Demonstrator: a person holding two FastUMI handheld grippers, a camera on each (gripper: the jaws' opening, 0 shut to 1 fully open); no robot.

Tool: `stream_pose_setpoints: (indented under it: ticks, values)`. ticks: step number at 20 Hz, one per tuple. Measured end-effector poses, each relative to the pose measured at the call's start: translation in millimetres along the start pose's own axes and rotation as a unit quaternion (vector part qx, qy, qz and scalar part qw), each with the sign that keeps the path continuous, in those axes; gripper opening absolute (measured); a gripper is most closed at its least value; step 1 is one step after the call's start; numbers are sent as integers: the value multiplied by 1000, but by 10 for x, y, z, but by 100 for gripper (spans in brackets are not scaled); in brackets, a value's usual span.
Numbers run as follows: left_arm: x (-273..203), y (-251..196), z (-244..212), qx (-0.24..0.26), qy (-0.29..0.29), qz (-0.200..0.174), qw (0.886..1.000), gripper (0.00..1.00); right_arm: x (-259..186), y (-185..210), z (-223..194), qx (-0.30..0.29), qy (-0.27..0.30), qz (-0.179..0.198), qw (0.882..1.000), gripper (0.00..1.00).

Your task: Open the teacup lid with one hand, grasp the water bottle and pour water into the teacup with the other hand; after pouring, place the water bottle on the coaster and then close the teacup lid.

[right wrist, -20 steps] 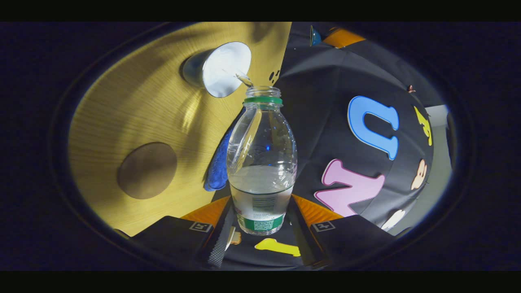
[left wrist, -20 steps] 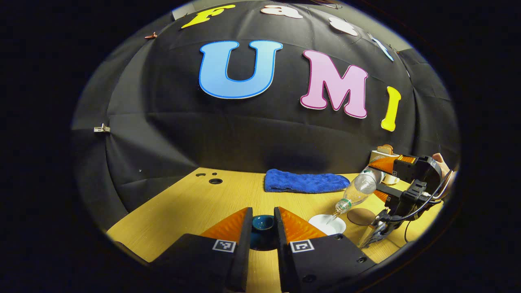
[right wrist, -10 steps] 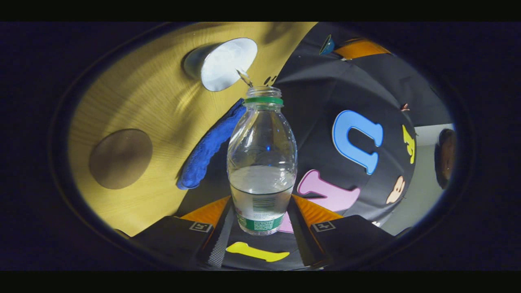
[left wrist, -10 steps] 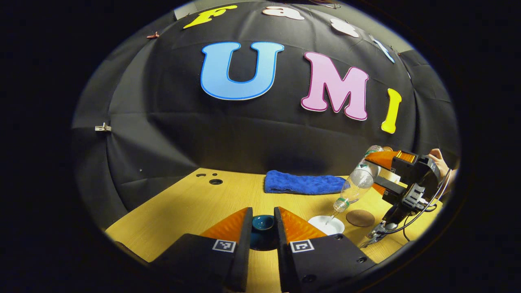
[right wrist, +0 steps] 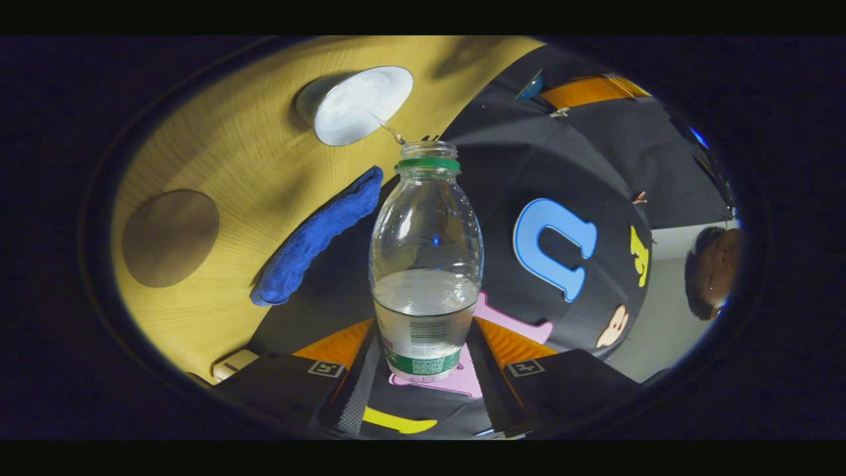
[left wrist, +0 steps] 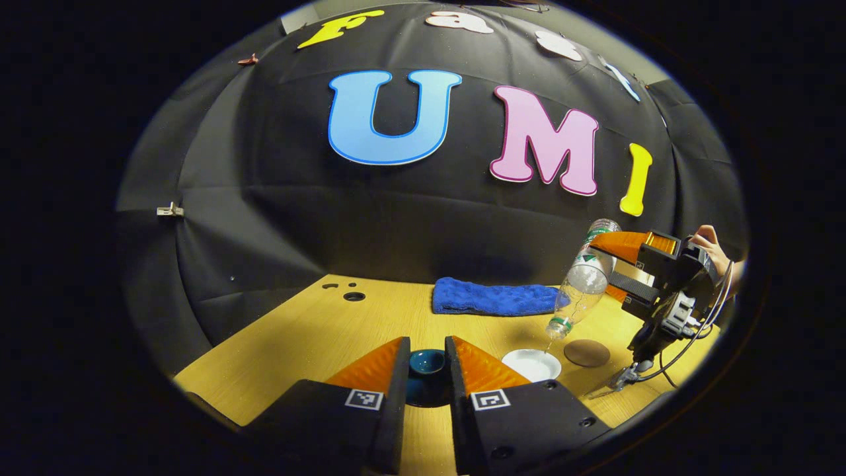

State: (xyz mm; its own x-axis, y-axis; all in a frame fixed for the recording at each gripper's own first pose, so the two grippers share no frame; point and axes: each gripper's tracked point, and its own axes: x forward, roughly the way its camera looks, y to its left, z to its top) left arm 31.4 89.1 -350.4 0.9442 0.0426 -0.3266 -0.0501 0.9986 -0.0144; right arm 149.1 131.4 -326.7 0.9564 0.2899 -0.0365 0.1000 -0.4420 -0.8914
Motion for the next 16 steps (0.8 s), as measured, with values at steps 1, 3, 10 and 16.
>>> stream_pose_setpoints:
  ticks: [1,3,10,16]
  values:
    - [-9,-8,14,2,-1,-1,1000,34,-11,20,-4,4,-1,4,1000,73]
    - [-11,-10,28,2,-3,0,1000,34,-61,196,-4,42,8,41,998,73]
    - [23,-16,-4,-9,2,6,1000,38,-428,850,366,382,69,198,900,74]
    - [109,-142,57,-3,1,0,1000,34,-589,784,667,656,101,202,720,74]
